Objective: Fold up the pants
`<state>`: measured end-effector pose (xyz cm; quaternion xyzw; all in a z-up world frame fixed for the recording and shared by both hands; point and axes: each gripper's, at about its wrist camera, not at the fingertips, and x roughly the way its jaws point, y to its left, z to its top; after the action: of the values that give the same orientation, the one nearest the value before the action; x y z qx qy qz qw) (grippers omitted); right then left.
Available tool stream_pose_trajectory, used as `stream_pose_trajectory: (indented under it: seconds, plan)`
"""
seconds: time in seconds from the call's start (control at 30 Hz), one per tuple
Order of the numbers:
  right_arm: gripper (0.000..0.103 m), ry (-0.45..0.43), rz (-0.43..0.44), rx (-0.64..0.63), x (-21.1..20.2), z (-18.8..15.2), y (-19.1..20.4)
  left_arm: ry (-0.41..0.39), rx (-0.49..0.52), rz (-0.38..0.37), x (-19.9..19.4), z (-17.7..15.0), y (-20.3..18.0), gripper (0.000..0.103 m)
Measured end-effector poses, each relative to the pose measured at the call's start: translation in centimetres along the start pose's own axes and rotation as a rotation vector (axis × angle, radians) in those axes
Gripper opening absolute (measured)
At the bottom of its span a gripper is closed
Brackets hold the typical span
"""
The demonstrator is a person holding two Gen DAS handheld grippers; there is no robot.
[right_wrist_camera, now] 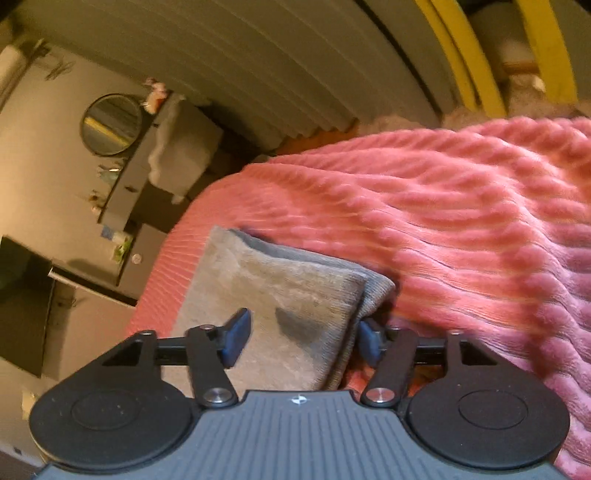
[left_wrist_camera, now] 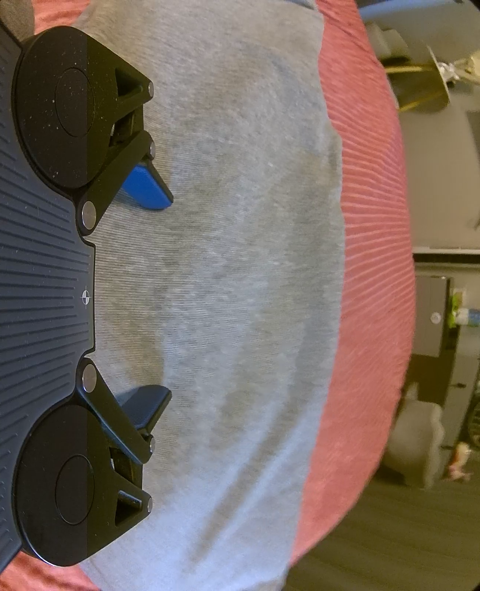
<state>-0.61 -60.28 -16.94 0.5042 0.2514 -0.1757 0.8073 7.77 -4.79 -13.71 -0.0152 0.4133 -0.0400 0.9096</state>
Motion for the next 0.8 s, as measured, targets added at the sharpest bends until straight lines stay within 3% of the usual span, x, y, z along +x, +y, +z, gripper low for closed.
stream_pose_trajectory:
  seconds: [0.03,0.1,0.23,0.3,0.37,0.47,0.5,0.53,0.57,0.7,0.8]
  plan:
    - [0.032,-0.009,0.003,-0.037,-0.1,-0.3,0.4,-0.011,-0.022,-0.018,-0.2,0.1,0.3,0.103]
    - [0.027,-0.02,-0.004,-0.121,-0.1,-1.0,1.5,-0.036,-0.075,-0.019,-0.6,0.4,1.1,0.103]
    - [0.027,0.018,-0.059,-0.184,1.3,-2.5,1.8,0.01,-0.15,0.005,0.4,0.7,2.3,0.103]
    - [0.031,-0.014,-0.06,-0.217,1.3,-3.1,2.0,0.016,-0.102,0.053,0.7,0.7,1.6,0.103]
    - [0.04,-0.016,-0.064,-0.257,1.4,-3.4,2.7,0.018,-0.044,0.092,0.9,0.5,0.7,0.103]
    - [0.044,0.005,-0.116,-0.301,1.8,-3.4,4.2,0.021,-0.055,0.084,0.7,0.5,1.0,0.103]
    - [0.038,0.008,-0.141,-0.295,1.9,-3.2,4.8,0.023,-0.075,0.074,0.6,0.6,1.4,0.103]
    - [0.018,0.001,-0.165,-0.284,1.7,-3.1,5.2,0.025,-0.098,0.063,0.4,0.6,1.8,0.103]
    - [0.011,-0.014,-0.17,-0.272,1.5,-3.0,5.6,0.028,-0.126,0.052,0.2,0.5,2.2,0.103]
    - [0.01,-0.077,-0.122,-0.319,-0.1,-3.4,7.0,0.035,-0.227,0.004,-0.9,0.8,3.8,0.103]
    - [0.009,-0.061,-0.212,-0.437,0.3,-4.0,8.6,0.049,-0.246,0.025,-2.1,1.0,4.4,0.103]
